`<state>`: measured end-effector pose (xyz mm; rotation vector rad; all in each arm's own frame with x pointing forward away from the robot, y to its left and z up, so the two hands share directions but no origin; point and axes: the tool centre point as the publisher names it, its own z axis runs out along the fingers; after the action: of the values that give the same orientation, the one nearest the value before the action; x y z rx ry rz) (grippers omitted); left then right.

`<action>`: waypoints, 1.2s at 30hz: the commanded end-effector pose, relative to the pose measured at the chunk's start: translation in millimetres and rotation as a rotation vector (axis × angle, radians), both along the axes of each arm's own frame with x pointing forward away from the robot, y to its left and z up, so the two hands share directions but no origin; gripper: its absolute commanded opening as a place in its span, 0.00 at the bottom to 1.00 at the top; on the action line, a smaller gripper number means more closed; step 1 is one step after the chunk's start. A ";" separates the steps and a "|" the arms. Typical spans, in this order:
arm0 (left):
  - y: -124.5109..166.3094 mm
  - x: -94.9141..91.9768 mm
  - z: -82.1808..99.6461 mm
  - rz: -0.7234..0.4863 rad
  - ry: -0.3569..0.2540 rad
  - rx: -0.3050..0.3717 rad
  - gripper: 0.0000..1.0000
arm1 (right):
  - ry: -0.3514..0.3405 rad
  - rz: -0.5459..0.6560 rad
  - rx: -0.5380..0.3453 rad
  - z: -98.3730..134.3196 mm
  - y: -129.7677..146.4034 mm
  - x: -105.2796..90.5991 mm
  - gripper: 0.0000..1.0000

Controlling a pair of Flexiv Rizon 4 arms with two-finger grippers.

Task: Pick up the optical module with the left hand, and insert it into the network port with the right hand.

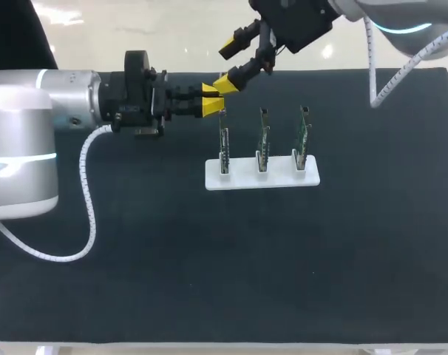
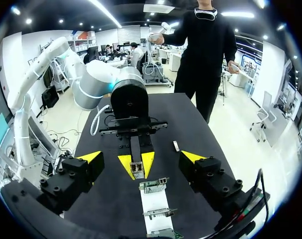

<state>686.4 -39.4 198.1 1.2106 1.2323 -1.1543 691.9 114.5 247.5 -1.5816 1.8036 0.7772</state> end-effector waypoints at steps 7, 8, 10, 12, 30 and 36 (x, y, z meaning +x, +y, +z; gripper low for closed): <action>-0.1 0.3 -0.7 0.001 -0.002 -0.002 0.00 | -0.019 -0.009 0.001 -8.0 1.6 -8.4 0.94; -0.1 0.3 -0.7 0.001 -0.002 -0.002 0.00 | -0.021 -0.007 0.001 -8.5 1.2 -8.6 0.90; -0.1 0.3 -0.7 0.001 -0.002 -0.002 0.00 | -0.022 -0.005 0.001 -8.8 0.6 -8.7 0.73; -0.1 0.3 -0.7 0.001 -0.002 -0.002 0.00 | -0.021 -0.005 0.000 -8.8 0.3 -8.8 0.54; -0.1 0.3 -0.7 0.001 -0.002 -0.002 0.00 | -0.019 -0.007 0.000 -8.7 -1.6 -10.1 0.22; -0.1 0.3 -0.7 0.001 -0.002 -0.002 0.00 | -0.021 -0.010 -0.002 -9.7 -0.7 -9.0 0.00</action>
<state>685.4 -39.6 197.7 1.2118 1.2312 -1.1557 685.1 112.3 238.5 -1.5769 1.7931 0.7566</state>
